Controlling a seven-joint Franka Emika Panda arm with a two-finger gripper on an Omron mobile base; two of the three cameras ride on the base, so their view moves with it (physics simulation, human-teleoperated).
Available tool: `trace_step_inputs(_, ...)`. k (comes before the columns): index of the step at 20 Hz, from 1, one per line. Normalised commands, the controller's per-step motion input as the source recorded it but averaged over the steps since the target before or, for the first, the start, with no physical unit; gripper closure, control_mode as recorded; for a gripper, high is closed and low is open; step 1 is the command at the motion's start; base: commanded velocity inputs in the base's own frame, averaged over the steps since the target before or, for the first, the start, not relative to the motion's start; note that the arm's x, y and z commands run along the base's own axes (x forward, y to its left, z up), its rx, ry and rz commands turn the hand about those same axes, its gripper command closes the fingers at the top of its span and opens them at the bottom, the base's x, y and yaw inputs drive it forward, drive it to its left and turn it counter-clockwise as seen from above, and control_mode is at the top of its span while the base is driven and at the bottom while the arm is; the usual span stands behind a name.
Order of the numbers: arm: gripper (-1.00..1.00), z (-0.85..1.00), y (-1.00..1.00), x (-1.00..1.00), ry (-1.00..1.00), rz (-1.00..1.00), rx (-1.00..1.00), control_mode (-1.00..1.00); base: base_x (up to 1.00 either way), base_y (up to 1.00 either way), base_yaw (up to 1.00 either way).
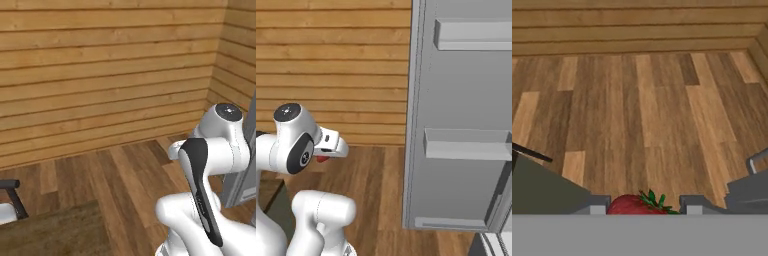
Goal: Take the strawberry from the fridge and place it on top of the pancake, located on the dining counter.
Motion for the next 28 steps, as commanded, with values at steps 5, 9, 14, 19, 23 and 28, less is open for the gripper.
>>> trace_step_inputs(5,1.00,0.00,0.00,0.00,0.00,0.00,0.00,1.00,1.00,0.65,0.22)
trace_step_inputs(9,1.00,0.00,0.00,0.00,0.00,0.00,0.00,1.00,1.00,0.39,0.14)
trace_step_inputs(14,1.00,0.00,0.00,0.00,0.00,0.00,0.00,1.00,1.00,0.01,0.01)
trace_step_inputs(19,1.00,0.00,0.00,0.00,0.00,0.00,0.00,1.00,1.00,0.01,0.01)
trace_step_inputs(23,1.00,0.00,0.00,0.00,0.00,0.00,0.00,1.00,1.00,0.02,0.06)
trace_step_inputs(28,1.00,0.00,0.00,0.00,0.00,0.00,0.00,1.00,1.00,0.42,0.40)
